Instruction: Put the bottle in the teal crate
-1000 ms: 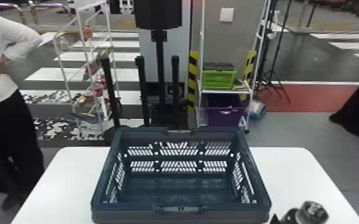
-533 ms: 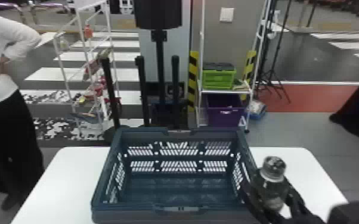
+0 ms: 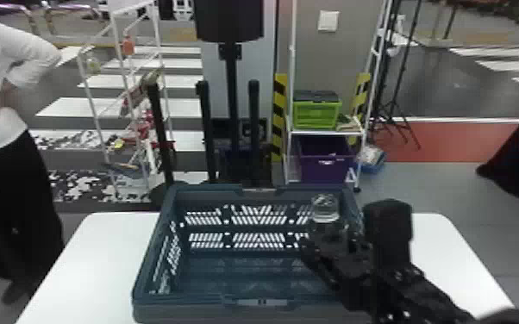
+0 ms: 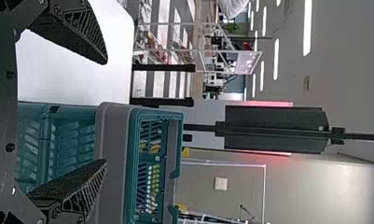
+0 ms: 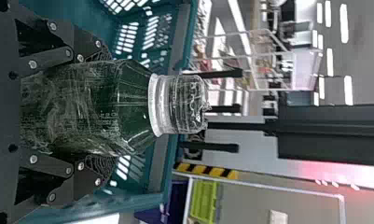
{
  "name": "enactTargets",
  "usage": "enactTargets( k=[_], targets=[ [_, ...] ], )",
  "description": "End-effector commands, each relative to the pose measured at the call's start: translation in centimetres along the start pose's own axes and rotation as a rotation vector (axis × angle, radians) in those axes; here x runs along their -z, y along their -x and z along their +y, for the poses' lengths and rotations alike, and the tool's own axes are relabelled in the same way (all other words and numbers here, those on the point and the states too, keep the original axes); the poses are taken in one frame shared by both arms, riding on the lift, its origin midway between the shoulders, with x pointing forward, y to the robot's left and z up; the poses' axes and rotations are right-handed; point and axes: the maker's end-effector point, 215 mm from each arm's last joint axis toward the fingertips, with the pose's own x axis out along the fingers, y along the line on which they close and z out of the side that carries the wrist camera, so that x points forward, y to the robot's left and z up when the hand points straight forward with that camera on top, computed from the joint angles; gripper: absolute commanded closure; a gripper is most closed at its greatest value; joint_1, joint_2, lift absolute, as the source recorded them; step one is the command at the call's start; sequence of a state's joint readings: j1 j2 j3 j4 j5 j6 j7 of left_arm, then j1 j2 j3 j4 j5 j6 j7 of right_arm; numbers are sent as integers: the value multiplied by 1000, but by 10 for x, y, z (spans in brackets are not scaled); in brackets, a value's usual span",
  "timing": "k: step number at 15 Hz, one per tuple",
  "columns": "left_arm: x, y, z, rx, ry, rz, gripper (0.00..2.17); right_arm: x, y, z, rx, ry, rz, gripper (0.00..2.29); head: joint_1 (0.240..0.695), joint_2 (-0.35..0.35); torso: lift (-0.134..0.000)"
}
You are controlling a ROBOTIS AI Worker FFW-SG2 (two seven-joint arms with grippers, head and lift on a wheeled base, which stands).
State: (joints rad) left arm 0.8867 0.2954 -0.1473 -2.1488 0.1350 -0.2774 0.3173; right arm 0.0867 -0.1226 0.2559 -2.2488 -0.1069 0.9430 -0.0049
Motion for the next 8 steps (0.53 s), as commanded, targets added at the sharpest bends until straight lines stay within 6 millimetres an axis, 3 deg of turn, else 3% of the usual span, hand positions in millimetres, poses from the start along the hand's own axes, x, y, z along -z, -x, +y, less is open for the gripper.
enactTargets(
  k=[1,5,8],
  targets=[
    [2,0,0,2,-2,5,134,6,-25,18,-52,12,108,2105,499,0,0],
    [4,1,0,3,-2,6,134,26,-56,33,-104,6,300,2101,499,0,0],
    [4,0,0,5,-1,6,134,28,-85,47,-131,2,362,2098,499,0,0]
  ],
)
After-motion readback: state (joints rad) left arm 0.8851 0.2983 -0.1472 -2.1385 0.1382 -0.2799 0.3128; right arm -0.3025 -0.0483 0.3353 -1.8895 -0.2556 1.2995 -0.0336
